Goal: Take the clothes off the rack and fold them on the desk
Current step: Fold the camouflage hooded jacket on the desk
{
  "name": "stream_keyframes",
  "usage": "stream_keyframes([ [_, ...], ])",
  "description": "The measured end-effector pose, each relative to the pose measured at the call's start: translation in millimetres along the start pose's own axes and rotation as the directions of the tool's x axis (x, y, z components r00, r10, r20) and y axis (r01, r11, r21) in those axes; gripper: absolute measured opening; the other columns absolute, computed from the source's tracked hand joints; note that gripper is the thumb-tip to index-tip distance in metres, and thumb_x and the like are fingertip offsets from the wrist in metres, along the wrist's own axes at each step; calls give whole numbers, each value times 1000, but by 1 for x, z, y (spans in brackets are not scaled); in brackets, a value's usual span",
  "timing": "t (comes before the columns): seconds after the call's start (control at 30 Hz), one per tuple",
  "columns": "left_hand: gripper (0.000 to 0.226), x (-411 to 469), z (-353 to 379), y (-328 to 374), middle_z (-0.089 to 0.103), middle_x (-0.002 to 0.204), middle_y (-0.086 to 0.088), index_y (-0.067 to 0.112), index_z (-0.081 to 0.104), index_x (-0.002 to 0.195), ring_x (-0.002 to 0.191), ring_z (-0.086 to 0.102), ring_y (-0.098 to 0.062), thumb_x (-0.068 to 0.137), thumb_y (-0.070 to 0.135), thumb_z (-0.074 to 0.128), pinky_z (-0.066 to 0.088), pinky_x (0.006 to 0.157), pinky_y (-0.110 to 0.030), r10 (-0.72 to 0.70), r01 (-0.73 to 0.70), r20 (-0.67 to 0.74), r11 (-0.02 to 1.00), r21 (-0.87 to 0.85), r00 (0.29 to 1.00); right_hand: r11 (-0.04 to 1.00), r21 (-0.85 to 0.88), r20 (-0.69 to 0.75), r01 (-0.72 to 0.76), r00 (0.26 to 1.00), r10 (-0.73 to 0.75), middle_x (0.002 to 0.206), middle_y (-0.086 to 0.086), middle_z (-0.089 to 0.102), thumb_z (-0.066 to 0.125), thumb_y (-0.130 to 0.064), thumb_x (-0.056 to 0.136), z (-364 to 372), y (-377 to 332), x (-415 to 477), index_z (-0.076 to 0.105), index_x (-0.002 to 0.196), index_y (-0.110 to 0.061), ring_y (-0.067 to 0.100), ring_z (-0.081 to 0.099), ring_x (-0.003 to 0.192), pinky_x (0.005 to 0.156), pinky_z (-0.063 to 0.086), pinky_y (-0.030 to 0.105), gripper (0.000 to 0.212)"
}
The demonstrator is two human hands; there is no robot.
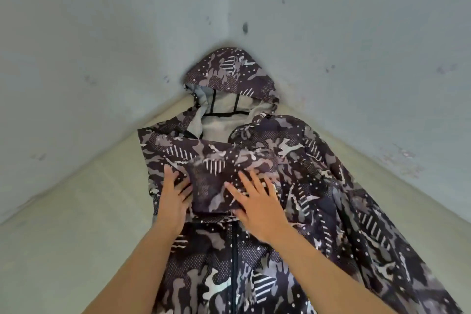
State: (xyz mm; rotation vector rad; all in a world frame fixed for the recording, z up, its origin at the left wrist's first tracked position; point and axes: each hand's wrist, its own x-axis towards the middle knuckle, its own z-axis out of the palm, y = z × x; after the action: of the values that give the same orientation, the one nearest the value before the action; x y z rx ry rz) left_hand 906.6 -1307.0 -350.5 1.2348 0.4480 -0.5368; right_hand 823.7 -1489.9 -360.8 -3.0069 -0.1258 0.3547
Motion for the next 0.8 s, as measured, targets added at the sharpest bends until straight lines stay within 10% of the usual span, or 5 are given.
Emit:
stream_keyframes([
  [0.1, 48, 7, -13, 17, 64, 112, -4, 18, 48, 124, 103, 63, -21, 89, 47, 60, 50, 87, -35, -48, 51, -48, 997, 64, 998, 976, 217, 176, -16, 984, -23, 161, -7, -11, 16, -81, 81, 12, -3, -4, 8, 150, -49, 16, -20, 146, 119, -8, 49, 77],
  [0.23, 61, 22, -20, 11, 65, 108, -2, 16, 39, 132, 101, 64, -21, 81, 4, 71, 50, 95, -43, 123, -41, -128, 858, 512, 984, 752, 618, -173, -231, 893, 416, 153, -6, 28, 52, -52, 92, -7, 8, 9, 47, 139, -29, 14, 22, 143, 118, 23, 42, 53],
  [0.4, 56, 23, -36, -3, 51, 130, -8, 14, 43, 138, 119, 46, -27, 87, 13, 65, 37, 106, -42, 557, -279, 74, 295, 914, 827, 72, 836, 310, -544, 577, 756, 136, 10, 44, 74, -31, 81, -7, 40, 38, 34, 140, -9, 30, 50, 120, 99, 44, 40, 74],
  [0.57, 41, 22, -42, -14, 50, 136, -4, 16, 49, 135, 127, 44, -24, 96, 28, 49, 35, 109, -47, 610, -358, 222, 108, 928, 761, 318, 845, 110, -431, 720, 685, 74, 3, 55, 61, -27, 93, -22, 39, 45, 53, 75, -8, 15, 48, 60, 58, 40, 27, 28],
  [0.8, 52, 13, -37, -11, 22, 159, 1, 21, 26, 152, 146, 20, -18, 103, 37, 25, 21, 118, -42, 533, -371, 329, -30, 928, 779, 610, 668, -333, -426, 561, 758, 103, 9, 63, 45, -29, 101, -63, 88, 15, 58, 109, -4, 27, 60, 88, 72, 48, 34, 30],
])
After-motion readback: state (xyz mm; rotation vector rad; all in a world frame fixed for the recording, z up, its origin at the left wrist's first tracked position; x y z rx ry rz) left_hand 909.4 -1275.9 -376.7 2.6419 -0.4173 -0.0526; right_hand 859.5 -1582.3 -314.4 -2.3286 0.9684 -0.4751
